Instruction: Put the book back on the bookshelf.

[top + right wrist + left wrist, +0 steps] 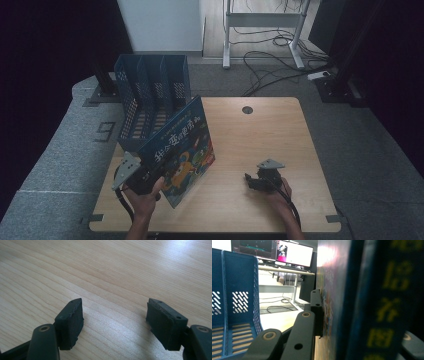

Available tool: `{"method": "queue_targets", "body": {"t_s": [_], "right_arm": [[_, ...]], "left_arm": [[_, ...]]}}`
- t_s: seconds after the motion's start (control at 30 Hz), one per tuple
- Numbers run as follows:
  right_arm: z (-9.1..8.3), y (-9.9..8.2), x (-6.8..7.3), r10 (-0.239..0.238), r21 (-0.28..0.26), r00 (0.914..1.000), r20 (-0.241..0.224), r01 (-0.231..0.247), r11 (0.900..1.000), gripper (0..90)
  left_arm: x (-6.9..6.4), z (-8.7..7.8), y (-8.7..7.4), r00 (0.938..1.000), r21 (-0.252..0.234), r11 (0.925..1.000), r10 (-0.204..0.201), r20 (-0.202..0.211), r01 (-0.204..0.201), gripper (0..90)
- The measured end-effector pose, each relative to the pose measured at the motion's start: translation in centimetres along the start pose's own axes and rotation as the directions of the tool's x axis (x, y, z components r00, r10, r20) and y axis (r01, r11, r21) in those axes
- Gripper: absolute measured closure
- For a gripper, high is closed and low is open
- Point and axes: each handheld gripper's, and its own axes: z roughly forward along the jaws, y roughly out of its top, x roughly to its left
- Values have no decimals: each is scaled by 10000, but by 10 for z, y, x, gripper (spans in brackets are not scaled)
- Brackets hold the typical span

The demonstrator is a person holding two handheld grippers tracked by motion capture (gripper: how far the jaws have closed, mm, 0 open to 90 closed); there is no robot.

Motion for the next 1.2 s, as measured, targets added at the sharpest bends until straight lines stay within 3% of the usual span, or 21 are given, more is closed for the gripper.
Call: {"method": "queue_targets", "body": {"t_s": [0.1,0.33,0.47,0.57,0.77,1.0,1.2], "right_arm": [[0,0,0,27,2,10000,26,-27,10000,289],[0,0,-1,39,-4,10000,-3,-39,10000,290],[0,0,-1,40,0,10000,-8,-40,10000,289],[0,0,-1,23,-4,10000,-6,-23,10000,289],[0,0,-1,25,-3,10000,-6,-25,10000,289],[0,0,0,25,-3,10000,4,-25,10000,289],[0,0,0,28,-3,10000,14,-28,10000,288]], "left_arm": [[0,1,6,9999,-79,9999,122,-80,-123,822],[3,12,11,9992,-21,9995,-305,-252,305,822],[3,13,16,9988,170,9997,-180,-448,188,822],[2,10,20,9985,218,9998,44,-544,-33,821],[10,0,30,9988,-18,9999,-153,-468,152,823],[11,-9,45,9961,-151,9997,165,-863,-179,822],[12,-10,53,9967,-282,9995,115,-802,-138,823]]}}
